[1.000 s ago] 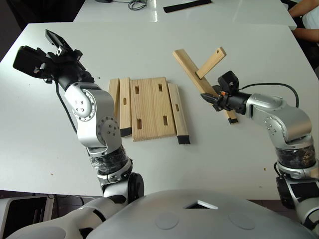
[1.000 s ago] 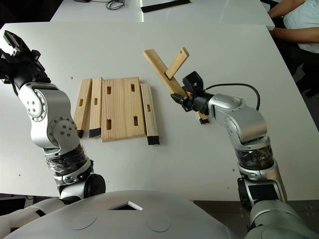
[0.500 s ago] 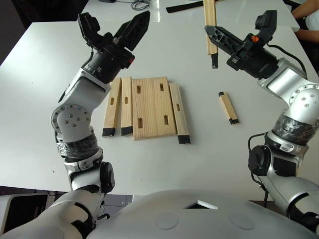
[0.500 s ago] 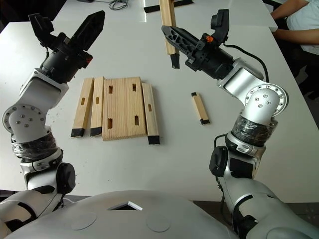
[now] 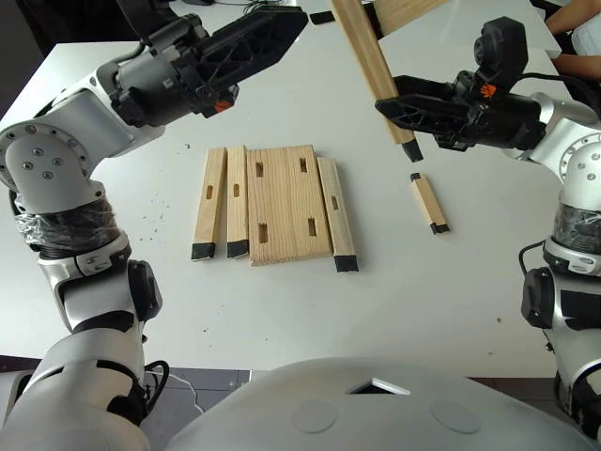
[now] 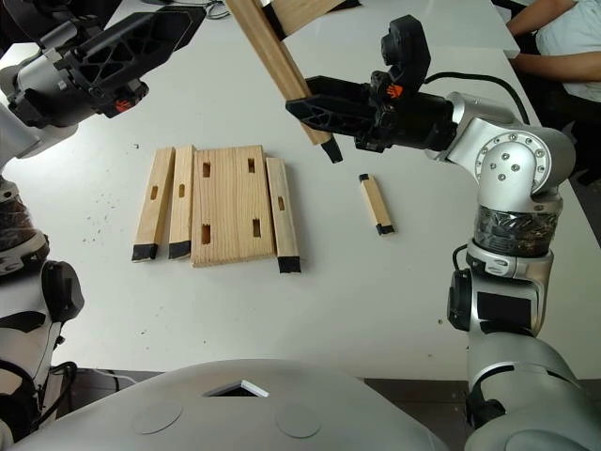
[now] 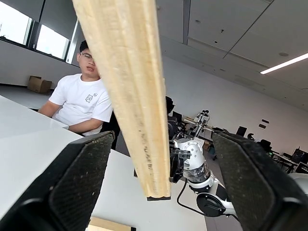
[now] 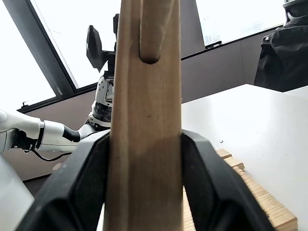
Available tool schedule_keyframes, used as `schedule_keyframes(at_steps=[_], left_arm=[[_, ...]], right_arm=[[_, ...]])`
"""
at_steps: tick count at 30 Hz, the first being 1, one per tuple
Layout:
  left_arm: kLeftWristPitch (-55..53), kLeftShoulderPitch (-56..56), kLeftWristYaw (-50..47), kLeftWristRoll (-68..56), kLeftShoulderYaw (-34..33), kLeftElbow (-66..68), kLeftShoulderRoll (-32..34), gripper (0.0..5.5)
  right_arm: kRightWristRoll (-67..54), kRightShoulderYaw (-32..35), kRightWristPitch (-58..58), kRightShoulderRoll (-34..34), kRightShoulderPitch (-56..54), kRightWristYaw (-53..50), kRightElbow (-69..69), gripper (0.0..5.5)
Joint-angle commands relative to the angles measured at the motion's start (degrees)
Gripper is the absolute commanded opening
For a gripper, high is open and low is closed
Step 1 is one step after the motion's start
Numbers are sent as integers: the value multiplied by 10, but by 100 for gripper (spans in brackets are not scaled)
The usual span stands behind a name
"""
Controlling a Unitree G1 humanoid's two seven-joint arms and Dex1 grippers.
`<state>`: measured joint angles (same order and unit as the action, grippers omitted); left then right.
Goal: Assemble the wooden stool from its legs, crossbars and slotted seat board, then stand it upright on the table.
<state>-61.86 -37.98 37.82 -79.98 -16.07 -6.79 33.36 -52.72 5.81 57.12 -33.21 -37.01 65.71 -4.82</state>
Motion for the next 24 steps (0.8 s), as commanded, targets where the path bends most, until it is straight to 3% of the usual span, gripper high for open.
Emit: schedule_keyframes(at_steps=[1, 9, 24], left_arm=[[-6, -14, 5, -4, 10, -7, -2, 375], [9, 3, 14, -9, 14, -52, -22, 375], [21, 17, 65, 18, 20, -59, -4, 375]], right_arm=[[15, -25, -18, -29, -25, 49, 14, 209], [68, -84, -64, -43, -44, 120, 45, 209], [76, -95, -68, -45, -31, 146, 30, 209]])
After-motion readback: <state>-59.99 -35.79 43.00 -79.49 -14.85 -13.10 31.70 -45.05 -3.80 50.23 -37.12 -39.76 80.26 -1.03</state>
